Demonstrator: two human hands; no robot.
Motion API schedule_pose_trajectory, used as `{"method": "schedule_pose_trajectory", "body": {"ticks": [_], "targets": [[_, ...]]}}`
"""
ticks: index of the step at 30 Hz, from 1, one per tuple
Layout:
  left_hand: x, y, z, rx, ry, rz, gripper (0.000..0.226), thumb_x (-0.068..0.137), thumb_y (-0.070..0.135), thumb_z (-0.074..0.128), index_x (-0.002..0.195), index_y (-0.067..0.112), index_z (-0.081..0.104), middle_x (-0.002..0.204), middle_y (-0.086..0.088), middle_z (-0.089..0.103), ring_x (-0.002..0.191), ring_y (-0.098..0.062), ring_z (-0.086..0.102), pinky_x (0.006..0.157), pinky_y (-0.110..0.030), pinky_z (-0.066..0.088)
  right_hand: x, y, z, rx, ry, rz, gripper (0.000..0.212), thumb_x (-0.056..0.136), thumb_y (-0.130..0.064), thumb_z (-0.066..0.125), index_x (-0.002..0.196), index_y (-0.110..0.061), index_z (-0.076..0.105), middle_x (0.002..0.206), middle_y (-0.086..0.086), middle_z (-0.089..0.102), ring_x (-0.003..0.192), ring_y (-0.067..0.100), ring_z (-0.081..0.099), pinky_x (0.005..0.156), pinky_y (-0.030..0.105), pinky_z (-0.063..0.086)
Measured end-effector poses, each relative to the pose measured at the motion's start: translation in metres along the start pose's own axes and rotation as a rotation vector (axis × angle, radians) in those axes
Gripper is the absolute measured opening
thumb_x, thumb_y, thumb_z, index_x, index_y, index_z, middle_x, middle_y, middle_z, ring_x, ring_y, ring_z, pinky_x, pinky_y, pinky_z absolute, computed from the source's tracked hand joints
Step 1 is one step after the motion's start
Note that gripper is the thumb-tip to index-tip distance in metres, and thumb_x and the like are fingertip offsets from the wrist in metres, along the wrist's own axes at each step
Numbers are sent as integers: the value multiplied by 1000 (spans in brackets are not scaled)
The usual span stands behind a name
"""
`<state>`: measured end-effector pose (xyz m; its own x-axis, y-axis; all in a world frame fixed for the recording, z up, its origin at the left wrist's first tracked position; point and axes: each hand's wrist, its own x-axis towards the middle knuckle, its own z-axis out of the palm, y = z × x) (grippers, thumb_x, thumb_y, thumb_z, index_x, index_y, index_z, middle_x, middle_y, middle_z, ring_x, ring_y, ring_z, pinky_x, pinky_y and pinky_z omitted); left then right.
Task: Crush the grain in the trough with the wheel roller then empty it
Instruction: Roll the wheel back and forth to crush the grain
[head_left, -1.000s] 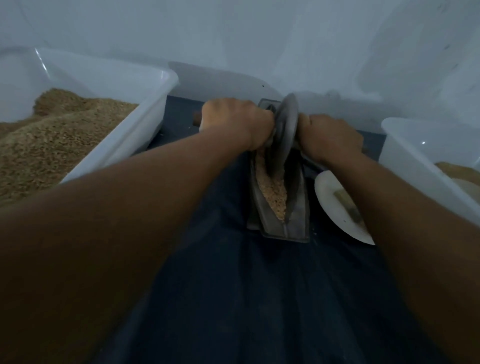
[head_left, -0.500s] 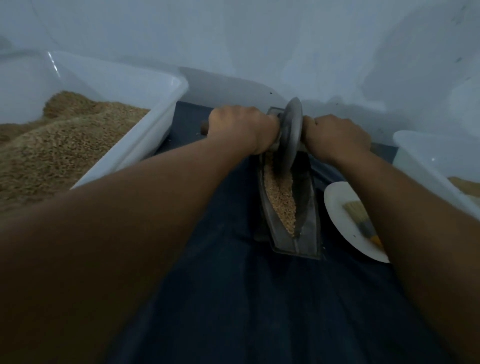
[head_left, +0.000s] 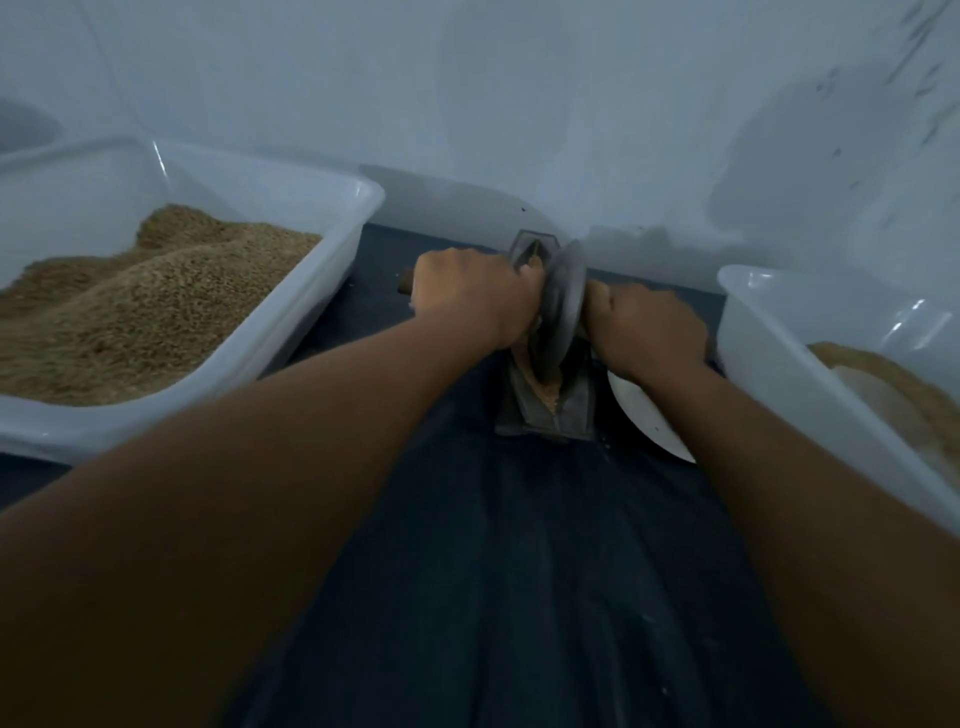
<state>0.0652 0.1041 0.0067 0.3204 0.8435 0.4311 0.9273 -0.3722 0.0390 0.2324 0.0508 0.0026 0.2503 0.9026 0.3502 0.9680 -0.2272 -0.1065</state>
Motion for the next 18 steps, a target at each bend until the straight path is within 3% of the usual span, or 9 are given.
{"method": "schedule_pose_trajectory", "body": {"ticks": [7,12,15,18], "targets": [[-13,-4,-1,-20,-27,-40,54,98,48,14,63,19,42,62,-6,41,54,-23,36,50,-32,21,-7,-6,-7,-40,70,8,57,98,-49,21,77,-17,64,66,2,46,57,20,37,54,31,24],[-2,-6,6,-63,-37,-52,51,98,47,16,63,19,39,63,-7,40,58,-26,40,55,-36,30,9,-5,4,-14,99,9,56,93,-51,18,68,-20,56,66,3,47,62,25,43,59,33,30],[12,-6,12,-100,-13,-13,45,100,40,27,58,24,32,62,-3,33,69,-31,44,65,-42,36,23,-5,11,-8,108,29,53,92,-52,19,64,-19,50,64,0,43,58,21,39,53,29,24],[28,-7,18,-105,5,22,45,100,40,30,57,26,31,72,-3,50,82,-36,56,69,-43,35,41,-4,16,-19,106,51,49,94,-52,21,73,-22,54,75,3,48,67,25,41,51,29,18]]}}
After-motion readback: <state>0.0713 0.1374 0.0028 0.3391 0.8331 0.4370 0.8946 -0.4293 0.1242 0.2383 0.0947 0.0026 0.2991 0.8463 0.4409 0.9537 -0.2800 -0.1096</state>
